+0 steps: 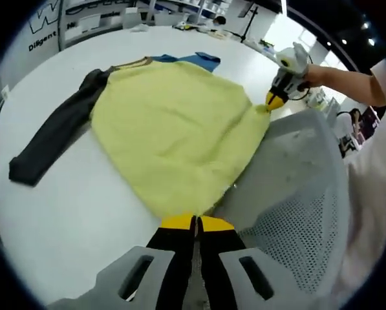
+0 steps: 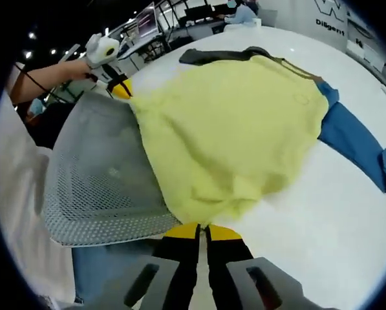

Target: Fold the garment on the visible template until the final outline fits inside the template.

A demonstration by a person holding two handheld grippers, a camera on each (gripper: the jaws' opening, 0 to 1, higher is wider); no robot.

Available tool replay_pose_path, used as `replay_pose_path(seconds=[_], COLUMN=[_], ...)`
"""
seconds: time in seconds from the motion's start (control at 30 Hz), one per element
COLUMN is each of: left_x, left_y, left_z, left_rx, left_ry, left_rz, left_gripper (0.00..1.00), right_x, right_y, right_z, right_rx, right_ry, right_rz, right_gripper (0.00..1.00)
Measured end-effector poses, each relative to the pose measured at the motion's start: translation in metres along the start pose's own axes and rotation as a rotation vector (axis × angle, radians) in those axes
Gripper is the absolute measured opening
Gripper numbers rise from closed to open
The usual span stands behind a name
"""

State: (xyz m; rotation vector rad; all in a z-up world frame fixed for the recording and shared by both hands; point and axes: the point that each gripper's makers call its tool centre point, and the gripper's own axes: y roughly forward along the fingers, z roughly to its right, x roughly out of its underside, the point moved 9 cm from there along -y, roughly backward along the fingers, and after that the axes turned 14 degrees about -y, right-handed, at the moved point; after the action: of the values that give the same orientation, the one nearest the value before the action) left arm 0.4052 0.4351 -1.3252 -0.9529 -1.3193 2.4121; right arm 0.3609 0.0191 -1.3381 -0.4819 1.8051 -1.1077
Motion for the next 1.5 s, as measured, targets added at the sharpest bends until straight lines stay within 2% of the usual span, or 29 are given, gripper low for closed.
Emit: replay_pose_path(seconds=[0.1,0.17,0.27,0.3,0.33,0.43,0.63,0.73,0.77,0.9,0.97,1.13,1.17,1.23,1.27,1.3,1.37,1.5], left_x=[-0.014,-0.028,-0.046,-0.055,-0.061,-0.085,-0.124,-0.143,-0.149,-0.173,-0.183,-0.195,-0.201,-0.204,-0.206,-0.207,-0.204,-0.2], left_y=[-0.01,-0.017,-0.02,-0.019,-0.017,-0.01,0.007,0.014,0.017,0.028,0.031,0.038,0.038,0.038,0.041,0.041,0.045,0.048], left_z=[-0.013,-0.027,-0.047,-0.054,-0.059,-0.078,-0.107,-0.121,-0.126,-0.15,-0.161,-0.183,-0.195,-0.2,-0.199,-0.2,-0.199,-0.201], left_rx=[0.005,-0.02,-0.088,-0.097,-0.103,-0.151,-0.197,-0.238,-0.242,-0.293,-0.311,-0.343,-0.35,-0.352,-0.32,-0.324,-0.309,-0.304], left_ry=[-0.062,-0.087,-0.056,-0.047,-0.051,-0.029,-0.013,0.021,0.023,0.055,0.056,0.047,0.051,0.044,0.03,0.034,0.041,0.04], left_rz=[0.082,0.146,0.17,0.192,0.201,0.237,0.27,0.284,0.285,0.283,0.287,0.252,0.243,0.233,0.22,0.219,0.173,0.148], left_gripper=[0.06,0.08,0.1,0.11,0.13,0.18,0.32,0.36,0.36,0.39,0.39,0.39,0.39,0.38,0.38,0.38,0.37,0.24], right_x=[-0.004,-0.005,-0.011,-0.015,-0.017,-0.028,-0.053,-0.061,-0.063,-0.071,-0.074,-0.072,-0.072,-0.076,-0.077,-0.077,-0.078,-0.081], right_y=[-0.013,-0.016,-0.018,-0.019,-0.019,-0.017,-0.007,0.001,0.002,0.011,0.014,0.023,0.024,0.024,0.024,0.026,0.028,0.03], right_z=[0.017,0.028,0.051,0.063,0.069,0.095,0.15,0.174,0.183,0.213,0.228,0.255,0.261,0.259,0.259,0.26,0.26,0.263], right_rx=[0.074,0.106,0.169,0.211,0.221,0.265,0.379,0.399,0.427,0.445,0.457,0.468,0.473,0.458,0.458,0.452,0.429,0.43], right_ry=[0.028,0.034,0.038,0.03,0.04,0.046,0.018,0.009,-0.015,-0.04,-0.023,-0.011,-0.014,0.005,0.002,0.0,0.005,-0.014], right_rz=[0.026,0.033,0.053,0.076,0.078,0.112,0.164,0.155,0.151,0.113,0.12,0.075,0.073,0.09,0.09,0.086,0.105,0.096], right_gripper=[0.03,0.04,0.12,0.15,0.17,0.18,0.27,0.3,0.31,0.3,0.3,0.33,0.34,0.35,0.37,0.39,0.41,0.38])
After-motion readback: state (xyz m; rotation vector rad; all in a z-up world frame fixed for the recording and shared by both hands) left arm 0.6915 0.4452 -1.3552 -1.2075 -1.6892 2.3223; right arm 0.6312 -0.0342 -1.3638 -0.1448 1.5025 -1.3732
